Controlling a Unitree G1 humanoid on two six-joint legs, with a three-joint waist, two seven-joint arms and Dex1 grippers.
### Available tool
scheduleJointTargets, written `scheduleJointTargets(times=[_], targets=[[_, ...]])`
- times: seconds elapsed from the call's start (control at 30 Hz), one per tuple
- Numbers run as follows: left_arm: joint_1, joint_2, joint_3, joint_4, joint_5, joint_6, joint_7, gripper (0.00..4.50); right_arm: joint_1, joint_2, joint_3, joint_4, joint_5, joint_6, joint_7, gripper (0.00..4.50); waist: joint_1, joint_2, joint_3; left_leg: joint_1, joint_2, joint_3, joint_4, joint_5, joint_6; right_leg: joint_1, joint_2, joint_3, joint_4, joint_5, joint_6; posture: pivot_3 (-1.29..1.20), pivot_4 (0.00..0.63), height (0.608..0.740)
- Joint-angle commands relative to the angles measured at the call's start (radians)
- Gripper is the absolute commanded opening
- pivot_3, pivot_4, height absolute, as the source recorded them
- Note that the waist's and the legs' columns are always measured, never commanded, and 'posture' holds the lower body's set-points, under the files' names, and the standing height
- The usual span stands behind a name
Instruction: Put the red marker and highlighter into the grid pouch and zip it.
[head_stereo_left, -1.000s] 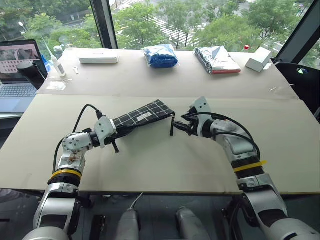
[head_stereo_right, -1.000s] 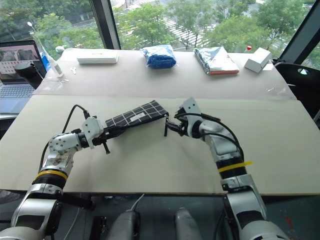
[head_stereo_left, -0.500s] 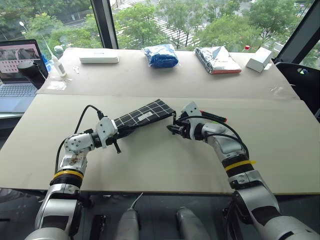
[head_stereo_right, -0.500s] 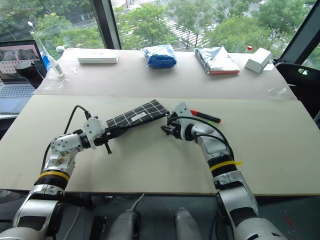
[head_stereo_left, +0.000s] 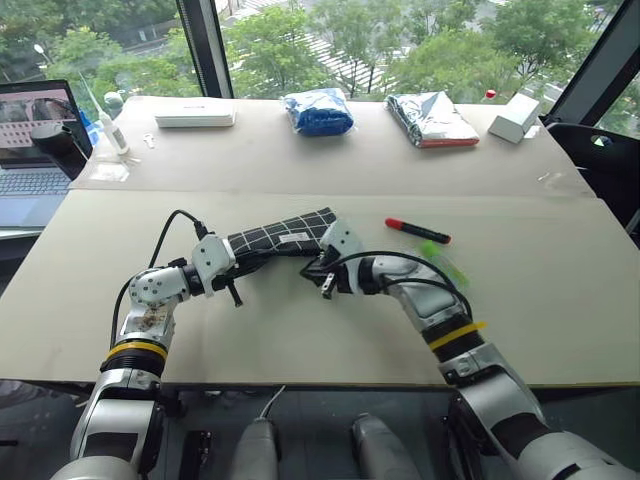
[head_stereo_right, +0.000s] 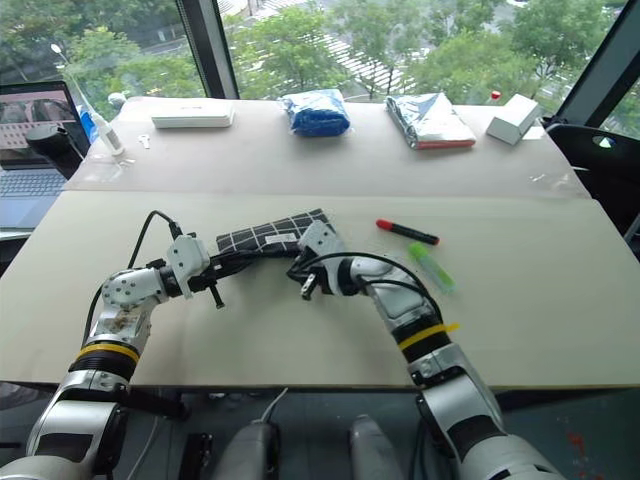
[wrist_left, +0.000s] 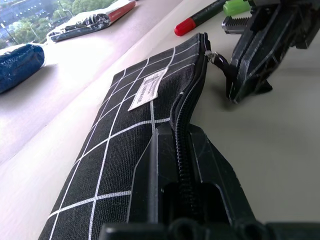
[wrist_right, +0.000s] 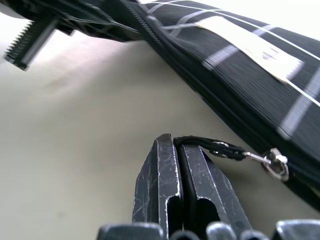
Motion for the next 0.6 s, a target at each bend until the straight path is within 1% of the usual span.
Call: scheduleJointTargets(times=[0.03,0.27,0.4,0.43,0.47,0.5,0.53,0.6], targets=[[-0.02,-0.009,0.009,-0.01,-0.018,0.0,0.003,0.0,-0.067,0.049,0.001,-0.004,-0.005,-0.043,-0.013,0.02,0.0,0.0,0.0,0.0,0.0,0.0,0.0,0.0,0.0,0.0,0.0,0.0,0.0,0.0,0.0,0.0,0.15,0.74],[-0.036,-0.018,0.006,0.004,-0.013,-0.002,-0.002,0.0,-0.079,0.102,0.021,-0.007,-0.015,-0.04,-0.015,0.02,-0.001,0.0,0.0,0.0,0.0,-0.001,0.0,0.0,0.0,0.0,0.0,-0.002,0.0,0.0,0.0,0.0,0.15,0.74],[-0.046,-0.02,0.007,0.014,-0.011,-0.005,-0.006,0.0,-0.075,0.086,-0.001,0.026,-0.035,-0.044,-0.053,0.02,-0.003,0.0,0.0,-0.001,0.0,-0.002,0.0,0.0,0.0,0.0,0.0,-0.002,0.0,0.0,0.0,0.0,0.15,0.74],[-0.047,-0.02,0.007,0.016,-0.011,-0.006,-0.007,0.0,-0.071,0.071,-0.009,0.015,-0.032,-0.041,-0.049,0.66,-0.004,0.0,0.0,-0.001,0.0,-0.002,0.0,0.0,0.0,0.0,0.0,-0.002,0.0,0.0,0.0,0.0,0.15,0.74],[-0.048,-0.02,0.007,0.018,-0.01,-0.007,-0.008,0.0,-0.069,0.06,-0.023,0.006,-0.026,-0.03,-0.054,0.87,-0.004,0.0,0.0,-0.001,0.0,-0.002,0.0,0.0,0.0,0.0,0.0,-0.002,0.0,0.0,0.0,0.0,0.15,0.74],[-0.049,-0.02,0.008,0.019,-0.01,-0.008,-0.009,0.0,-0.068,0.052,-0.032,0.001,-0.021,-0.023,-0.058,1.19,-0.005,0.0,0.0,-0.001,0.0,-0.002,0.0,0.0,0.0,0.0,0.0,-0.002,0.0,0.0,0.0,0.0,0.15,0.74],[-0.049,-0.021,0.008,0.02,-0.01,-0.008,-0.009,0.0,-0.058,0.035,-0.035,-0.024,-0.005,-0.004,-0.033,1.6,-0.005,0.0,0.0,-0.001,0.0,-0.002,0.0,0.0,0.0,0.0,0.0,-0.002,0.0,0.0,0.0,0.0,0.15,0.74],[-0.049,-0.022,0.007,0.022,-0.01,-0.009,-0.009,0.0,-0.034,0.014,-0.05,-0.079,0.03,0.046,-0.007,2.23,-0.002,0.0,0.0,-0.001,0.0,-0.002,0.0,0.0,0.0,0.0,0.0,-0.002,0.0,0.0,0.0,0.0,0.15,0.74]])
